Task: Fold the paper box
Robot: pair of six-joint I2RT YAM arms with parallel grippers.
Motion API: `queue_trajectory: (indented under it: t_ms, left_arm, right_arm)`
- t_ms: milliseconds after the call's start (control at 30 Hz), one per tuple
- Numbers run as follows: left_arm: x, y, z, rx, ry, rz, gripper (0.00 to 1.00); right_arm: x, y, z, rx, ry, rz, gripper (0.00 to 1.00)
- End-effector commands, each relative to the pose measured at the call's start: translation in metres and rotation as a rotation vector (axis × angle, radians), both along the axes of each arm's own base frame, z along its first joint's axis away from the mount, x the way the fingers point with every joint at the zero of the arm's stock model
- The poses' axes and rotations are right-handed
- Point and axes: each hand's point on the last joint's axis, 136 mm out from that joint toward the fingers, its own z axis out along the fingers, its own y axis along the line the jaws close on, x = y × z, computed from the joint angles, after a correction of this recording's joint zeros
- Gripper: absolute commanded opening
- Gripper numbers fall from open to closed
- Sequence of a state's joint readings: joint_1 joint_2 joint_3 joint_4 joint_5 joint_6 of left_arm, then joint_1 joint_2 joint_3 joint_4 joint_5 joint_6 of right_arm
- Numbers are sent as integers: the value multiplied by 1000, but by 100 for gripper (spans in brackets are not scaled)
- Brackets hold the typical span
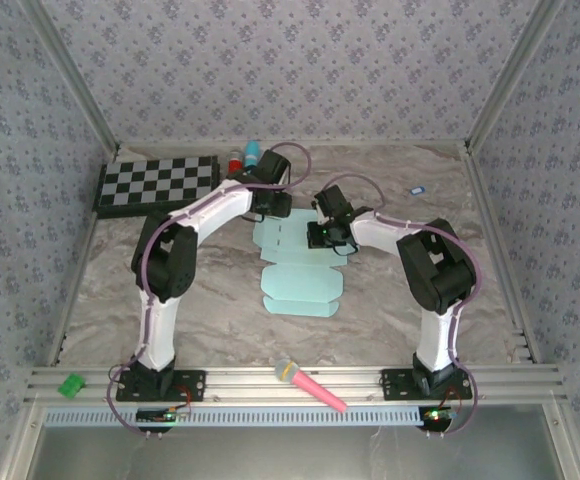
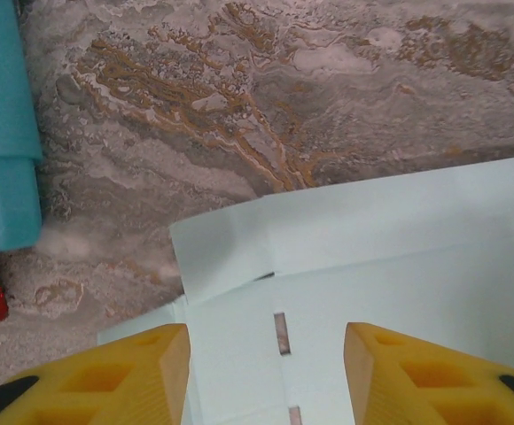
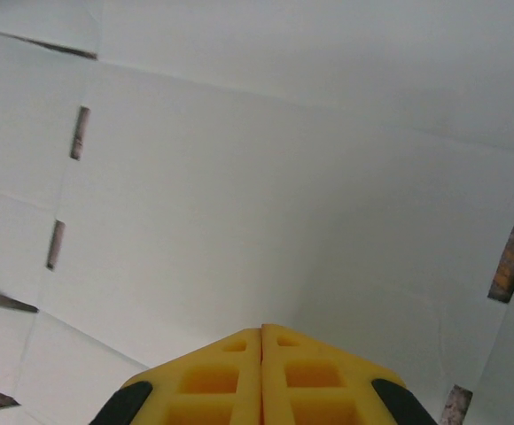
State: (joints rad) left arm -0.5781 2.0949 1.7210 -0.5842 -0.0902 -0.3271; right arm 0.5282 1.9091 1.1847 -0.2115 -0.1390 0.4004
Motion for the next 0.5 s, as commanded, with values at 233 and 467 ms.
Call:
queue_trajectory:
  t_ms: [233, 467]
  left_arm:
    - [20, 12, -25, 71, 81, -2, 52]
    - [25, 5, -34, 63, 112, -18, 54]
  right_arm:
    - [-15, -3, -19, -14, 51, -12, 8]
    - [-17, -4, -22, -20, 55, -12, 8]
